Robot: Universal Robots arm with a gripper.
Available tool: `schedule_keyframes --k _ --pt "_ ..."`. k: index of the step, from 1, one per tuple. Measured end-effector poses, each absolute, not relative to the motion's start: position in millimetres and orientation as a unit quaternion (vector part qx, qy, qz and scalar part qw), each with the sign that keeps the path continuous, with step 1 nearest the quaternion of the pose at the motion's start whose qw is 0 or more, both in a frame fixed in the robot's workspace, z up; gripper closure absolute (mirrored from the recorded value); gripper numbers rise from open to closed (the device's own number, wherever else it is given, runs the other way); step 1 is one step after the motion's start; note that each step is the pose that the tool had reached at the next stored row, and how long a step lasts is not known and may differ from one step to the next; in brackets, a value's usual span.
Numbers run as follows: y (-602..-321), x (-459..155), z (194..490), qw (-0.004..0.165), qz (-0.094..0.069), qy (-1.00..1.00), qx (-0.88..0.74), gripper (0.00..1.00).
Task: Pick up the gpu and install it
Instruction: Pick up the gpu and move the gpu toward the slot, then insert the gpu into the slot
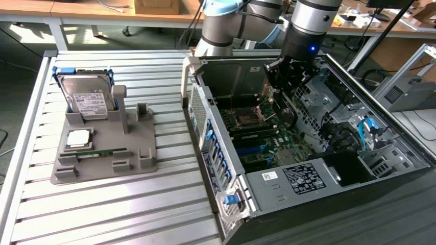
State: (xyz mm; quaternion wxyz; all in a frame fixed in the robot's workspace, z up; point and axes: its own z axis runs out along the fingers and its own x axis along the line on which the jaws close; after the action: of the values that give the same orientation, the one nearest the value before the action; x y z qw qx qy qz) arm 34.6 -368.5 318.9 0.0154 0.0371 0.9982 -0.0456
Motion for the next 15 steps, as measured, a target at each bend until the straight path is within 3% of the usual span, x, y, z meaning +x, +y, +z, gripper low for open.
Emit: schedule_keyframes --k 15 --pt "-368.5 35.7 314.8 0.015 -0.046 0.998 0.037 0.73"
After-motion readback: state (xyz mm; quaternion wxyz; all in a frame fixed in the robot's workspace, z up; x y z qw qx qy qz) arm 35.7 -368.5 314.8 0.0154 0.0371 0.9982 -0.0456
